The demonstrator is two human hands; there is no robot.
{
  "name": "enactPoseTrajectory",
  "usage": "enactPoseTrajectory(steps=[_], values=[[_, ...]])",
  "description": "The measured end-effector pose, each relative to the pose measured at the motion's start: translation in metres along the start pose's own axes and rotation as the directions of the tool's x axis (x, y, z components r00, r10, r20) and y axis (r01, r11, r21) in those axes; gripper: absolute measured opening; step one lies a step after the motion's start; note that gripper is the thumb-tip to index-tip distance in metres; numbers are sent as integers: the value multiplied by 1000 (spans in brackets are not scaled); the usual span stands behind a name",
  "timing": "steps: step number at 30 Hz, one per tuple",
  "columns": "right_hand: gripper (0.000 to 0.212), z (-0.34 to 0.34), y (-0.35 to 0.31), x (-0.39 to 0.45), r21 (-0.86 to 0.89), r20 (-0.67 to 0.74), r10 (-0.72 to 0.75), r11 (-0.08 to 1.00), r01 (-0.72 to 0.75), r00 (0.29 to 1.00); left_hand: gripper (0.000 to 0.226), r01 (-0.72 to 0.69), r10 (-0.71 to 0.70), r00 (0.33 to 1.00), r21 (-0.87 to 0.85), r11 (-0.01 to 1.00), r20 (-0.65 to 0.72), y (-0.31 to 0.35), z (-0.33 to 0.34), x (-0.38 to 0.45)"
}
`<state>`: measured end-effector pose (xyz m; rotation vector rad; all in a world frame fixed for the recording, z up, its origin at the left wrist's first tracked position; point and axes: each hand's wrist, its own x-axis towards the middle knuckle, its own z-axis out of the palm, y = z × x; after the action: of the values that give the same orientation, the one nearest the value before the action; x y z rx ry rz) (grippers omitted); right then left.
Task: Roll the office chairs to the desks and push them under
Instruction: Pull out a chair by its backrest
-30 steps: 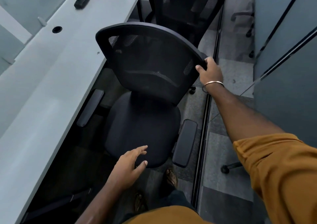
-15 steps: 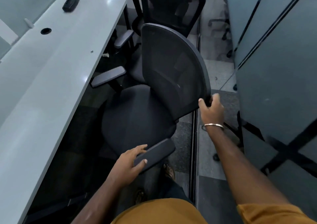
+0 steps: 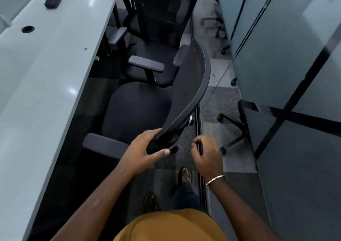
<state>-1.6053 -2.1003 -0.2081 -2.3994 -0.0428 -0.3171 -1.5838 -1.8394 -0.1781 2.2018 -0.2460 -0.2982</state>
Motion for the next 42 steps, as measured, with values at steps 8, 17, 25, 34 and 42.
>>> enactPoseTrajectory(steps=[8, 17, 25, 34, 42], values=[[36, -38, 4, 70, -61, -34, -234, 971, 232, 972, 51, 174, -86, 974, 449, 876, -211, 50, -5, 19], [32, -45, 20, 190, -146, 121, -449, 874, 464, 885, 26, 267, -110, 957, 656, 706, -270, 84, 25, 62], [69, -16, -2, 221, -173, 246, -535, 797, 579, 808, 32, 354, -118, 915, 631, 690, -385, 60, 26, 16], [52, -20, -25, 103, -21, 19, -628, 777, 629, 778, 23, 368, -153, 919, 649, 666, -363, 53, 31, -97], [44, -14, -56, 16, 15, 18, -694, 720, 693, 720, 23, 465, -258, 881, 626, 625, -397, 52, 39, -196]])
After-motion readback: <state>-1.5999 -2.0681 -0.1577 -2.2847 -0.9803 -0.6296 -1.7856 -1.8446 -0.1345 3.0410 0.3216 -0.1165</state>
